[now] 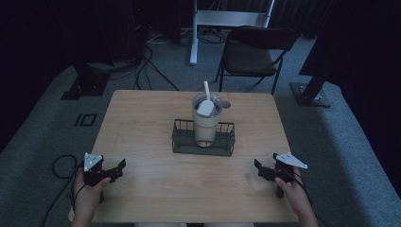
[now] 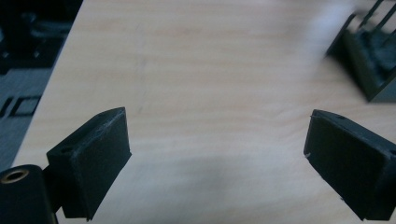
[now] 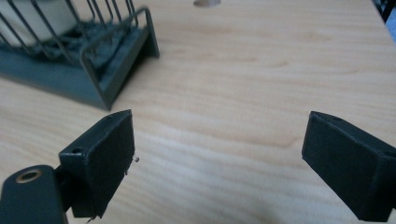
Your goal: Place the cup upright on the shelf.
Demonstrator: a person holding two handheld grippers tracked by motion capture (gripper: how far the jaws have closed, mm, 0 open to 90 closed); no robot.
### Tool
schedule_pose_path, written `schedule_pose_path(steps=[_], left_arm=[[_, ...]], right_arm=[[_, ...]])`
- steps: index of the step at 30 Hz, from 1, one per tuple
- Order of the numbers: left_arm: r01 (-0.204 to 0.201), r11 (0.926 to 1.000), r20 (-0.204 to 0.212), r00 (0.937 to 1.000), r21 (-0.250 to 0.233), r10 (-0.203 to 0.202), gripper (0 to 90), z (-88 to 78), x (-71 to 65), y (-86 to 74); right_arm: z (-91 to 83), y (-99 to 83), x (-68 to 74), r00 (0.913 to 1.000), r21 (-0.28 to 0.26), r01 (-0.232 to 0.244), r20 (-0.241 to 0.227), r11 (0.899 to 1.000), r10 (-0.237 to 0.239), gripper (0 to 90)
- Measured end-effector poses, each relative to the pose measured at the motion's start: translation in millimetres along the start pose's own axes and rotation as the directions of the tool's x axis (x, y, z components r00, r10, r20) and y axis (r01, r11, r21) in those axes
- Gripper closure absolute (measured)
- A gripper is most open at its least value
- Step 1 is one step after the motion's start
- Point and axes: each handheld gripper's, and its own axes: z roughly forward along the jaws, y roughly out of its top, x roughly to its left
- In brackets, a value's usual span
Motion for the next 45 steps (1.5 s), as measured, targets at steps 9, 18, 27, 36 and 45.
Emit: schedule_pose_path(steps=[9,18,27,36,45], left_arm=[[0.05,0.9945,-0.065,0.9969,0.092,-0.044,7.4,-1.3,9.1,-15.9],[0.06,0.9907,-0.096,0.9942,0.122,-0.049,7.4,2.2,10.9,-21.0],[0.026,0.9805,-0.09,0.9959,0.195,-0.009,7.4,7.5,7.3,-20.2],[-0.053,0.9683,-0.086,0.9934,0.244,0.076,7.3,11.2,1.8,-19.7],[-0.015,0.9713,-0.128,0.9907,0.237,0.046,7.1,11.4,-4.6,-20.7]], right_arm=[[2.5,-8.8,-2.8,0.9997,0.094,-0.026,0.0,0.995,0.026,9.4],[3.3,-10.8,-3.5,0.9993,0.15,-0.033,-0.013,0.988,0.036,9.4],[6.7,-11.6,-3.4,0.9997,0.235,-0.02,-0.006,0.972,0.023,9.4],[7.8,-11.4,-1.8,0.9998,0.248,0.02,-0.011,0.969,-0.018,9.4],[11.7,-11.0,5.1,0.9959,0.27,0.079,0.021,0.96,-0.088,9.3]])
